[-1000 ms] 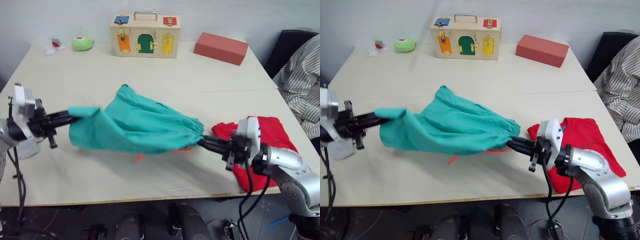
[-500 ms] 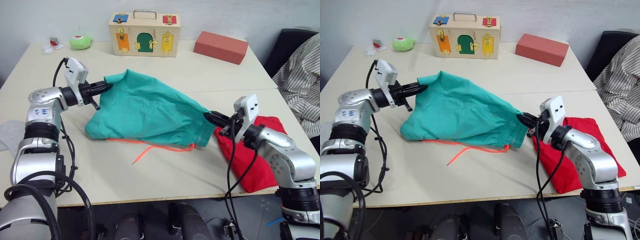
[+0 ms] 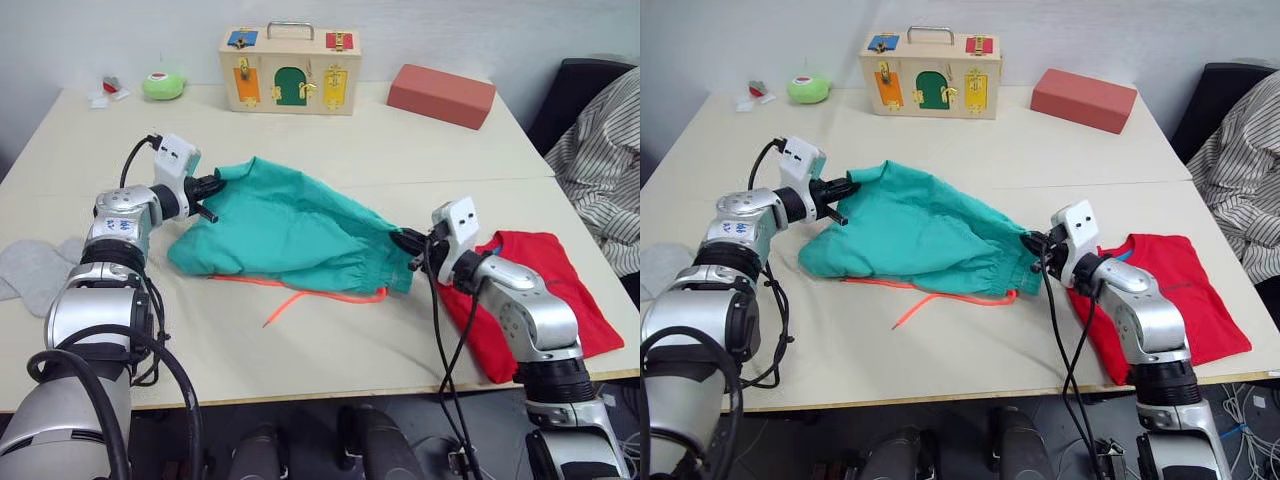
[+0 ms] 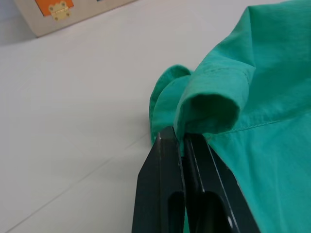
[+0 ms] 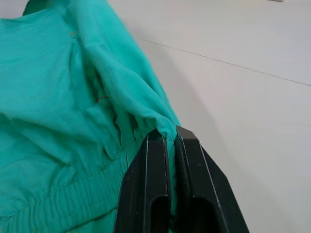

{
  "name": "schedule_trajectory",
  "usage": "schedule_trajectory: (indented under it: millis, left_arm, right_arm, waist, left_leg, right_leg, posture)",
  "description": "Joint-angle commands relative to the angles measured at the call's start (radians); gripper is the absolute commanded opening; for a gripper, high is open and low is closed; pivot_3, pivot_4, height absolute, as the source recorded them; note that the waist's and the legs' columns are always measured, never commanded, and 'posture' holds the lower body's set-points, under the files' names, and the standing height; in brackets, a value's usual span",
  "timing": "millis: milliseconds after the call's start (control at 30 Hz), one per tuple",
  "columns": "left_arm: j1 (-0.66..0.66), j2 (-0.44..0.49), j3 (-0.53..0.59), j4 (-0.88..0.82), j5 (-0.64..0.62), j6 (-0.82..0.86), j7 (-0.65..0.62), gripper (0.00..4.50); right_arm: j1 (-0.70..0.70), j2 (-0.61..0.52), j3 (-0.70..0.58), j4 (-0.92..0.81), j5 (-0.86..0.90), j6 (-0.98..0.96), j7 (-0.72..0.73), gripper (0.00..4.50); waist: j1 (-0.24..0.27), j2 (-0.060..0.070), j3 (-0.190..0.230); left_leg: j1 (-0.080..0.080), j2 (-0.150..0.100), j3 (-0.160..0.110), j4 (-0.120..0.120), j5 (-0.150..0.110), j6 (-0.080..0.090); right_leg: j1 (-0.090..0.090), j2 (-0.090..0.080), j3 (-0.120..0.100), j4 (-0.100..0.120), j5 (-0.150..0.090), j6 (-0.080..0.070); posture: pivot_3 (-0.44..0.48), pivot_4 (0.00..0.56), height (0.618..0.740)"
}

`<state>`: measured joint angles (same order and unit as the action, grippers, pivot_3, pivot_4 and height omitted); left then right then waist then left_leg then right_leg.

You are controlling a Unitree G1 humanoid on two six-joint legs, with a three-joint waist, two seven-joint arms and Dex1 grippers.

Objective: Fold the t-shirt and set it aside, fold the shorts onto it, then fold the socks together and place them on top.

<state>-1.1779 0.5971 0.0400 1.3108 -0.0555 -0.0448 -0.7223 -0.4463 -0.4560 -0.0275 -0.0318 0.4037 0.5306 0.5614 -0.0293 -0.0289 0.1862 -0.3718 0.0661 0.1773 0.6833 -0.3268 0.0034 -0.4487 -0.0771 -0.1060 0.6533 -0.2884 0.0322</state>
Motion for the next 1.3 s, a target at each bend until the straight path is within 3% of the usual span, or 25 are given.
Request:
schedule_trajectory:
  millis: [33,233,300,400,433,467,600,667,900,1033,1167,1300]
  left_arm:
    - [-0.013,0.012,0.045,-0.004,-0.004,0.017,0.052,0.47]
    - [0.002,0.058,0.077,-0.029,0.002,-0.098,0.055,2.30]
    - [0.016,0.098,0.087,-0.050,0.002,-0.192,0.020,2.94]
    - [0.088,0.137,0.080,-0.127,-0.030,-0.377,-0.261,3.88]
    - [0.125,0.143,0.077,-0.164,-0.052,-0.433,-0.374,4.18]
    - [0.160,0.147,0.076,-0.200,-0.076,-0.464,-0.471,4.18]
    - [0.293,0.162,0.058,-0.322,-0.103,-0.527,-0.642,4.18]
    - [0.352,0.168,0.046,-0.366,-0.096,-0.552,-0.670,4.18]
    - [0.436,0.146,-0.023,-0.351,0.011,-0.645,-0.566,4.18]
    - [0.396,0.136,-0.065,-0.278,0.113,-0.658,-0.396,4.21]
    - [0.326,0.101,-0.099,-0.203,0.190,-0.624,-0.224,3.30]
    - [0.296,0.102,-0.135,-0.162,0.232,-0.603,-0.214,2.00]
  right_arm:
    - [-0.015,0.006,-0.050,0.003,0.001,-0.024,-0.017,0.56]
    - [0.008,-0.044,-0.098,-0.052,-0.035,-0.133,0.002,2.61]
    - [0.052,-0.106,-0.074,-0.131,-0.042,-0.203,0.109,3.32]
    - [0.125,-0.185,0.017,-0.271,-0.033,-0.236,0.257,4.33]
    - [0.140,-0.193,0.045,-0.303,-0.037,-0.234,0.272,4.38]
    - [0.152,-0.189,0.073,-0.330,-0.039,-0.224,0.276,4.38]
    - [0.165,-0.133,0.209,-0.352,-0.134,-0.224,0.230,4.38]
    - [0.156,-0.100,0.273,-0.326,-0.210,-0.242,0.193,4.38]
    - [0.088,-0.041,0.385,-0.177,-0.413,-0.258,0.116,4.38]
    - [0.050,-0.024,0.380,-0.096,-0.451,-0.258,0.101,3.05]
    - [0.021,-0.016,0.375,-0.047,-0.470,-0.274,0.102,1.64]
    - [-0.001,-0.026,0.383,-0.014,-0.482,-0.310,0.130,0.21]
  waist:
    - [0.000,0.000,0.000]
    - [-0.001,0.000,0.000]
    - [0.000,0.000,0.000]
    - [-0.003,0.000,0.000]
    - [-0.004,0.000,0.000]
    - [-0.003,0.000,0.000]
    - [-0.002,0.000,0.000]
    - [-0.004,0.000,0.000]
    - [0.003,-0.001,-0.001]
    - [0.003,-0.002,-0.001]
    - [0.004,-0.002,-0.001]
    - [0.001,-0.002,-0.001]
  left_leg:
    - [0.000,0.000,0.000,0.000,0.000,0.000]
    - [0.000,0.000,0.000,0.000,0.000,0.000]
    - [0.000,0.001,0.000,0.000,0.000,0.000]
    - [0.000,0.001,0.000,-0.001,-0.001,-0.002]
    - [0.001,0.001,0.001,-0.002,-0.001,-0.002]
    - [0.002,0.001,0.002,-0.002,-0.002,-0.003]
    - [0.002,0.001,0.002,0.001,-0.001,-0.003]
    - [0.003,0.001,0.001,0.001,0.000,-0.003]
    - [0.001,0.000,-0.002,0.001,0.001,-0.002]
    - [0.001,-0.001,-0.002,0.001,0.000,0.000]
    - [0.002,-0.001,-0.004,0.001,0.001,0.002]
    - [0.002,-0.001,-0.004,0.001,0.001,0.002]
  right_leg:
    - [0.000,0.000,0.000,0.000,0.000,0.000]
    - [0.000,-0.001,0.000,0.000,0.000,0.000]
    - [-0.001,-0.001,0.000,0.000,0.000,0.000]
    - [-0.001,0.000,0.000,0.000,0.000,0.000]
    - [0.000,0.001,-0.001,0.000,-0.001,0.000]
    - [0.000,0.002,-0.002,0.000,-0.001,-0.001]
    - [0.000,0.002,-0.001,0.002,-0.002,-0.002]
    - [0.000,0.000,0.000,0.004,-0.002,-0.002]
    - [0.000,-0.002,0.001,0.004,-0.002,-0.002]
    - [0.000,-0.003,0.001,0.003,-0.002,-0.002]
    - [0.002,-0.004,0.001,0.004,-0.001,-0.001]
    - [0.002,-0.004,0.000,0.005,-0.001,-0.001]
  posture:
    - [0.000,0.150,0.740]
    - [0.000,0.150,0.740]
    - [0.000,0.150,0.740]
    - [0.000,0.150,0.740]
    - [0.000,0.150,0.740]
    - [0.000,0.150,0.740]
    - [0.000,0.150,0.740]
    - [0.000,0.150,0.740]
    - [0.000,0.150,0.740]
    - [0.000,0.150,0.740]
    - [0.000,0.150,0.740]
    - [0.000,0.150,0.740]
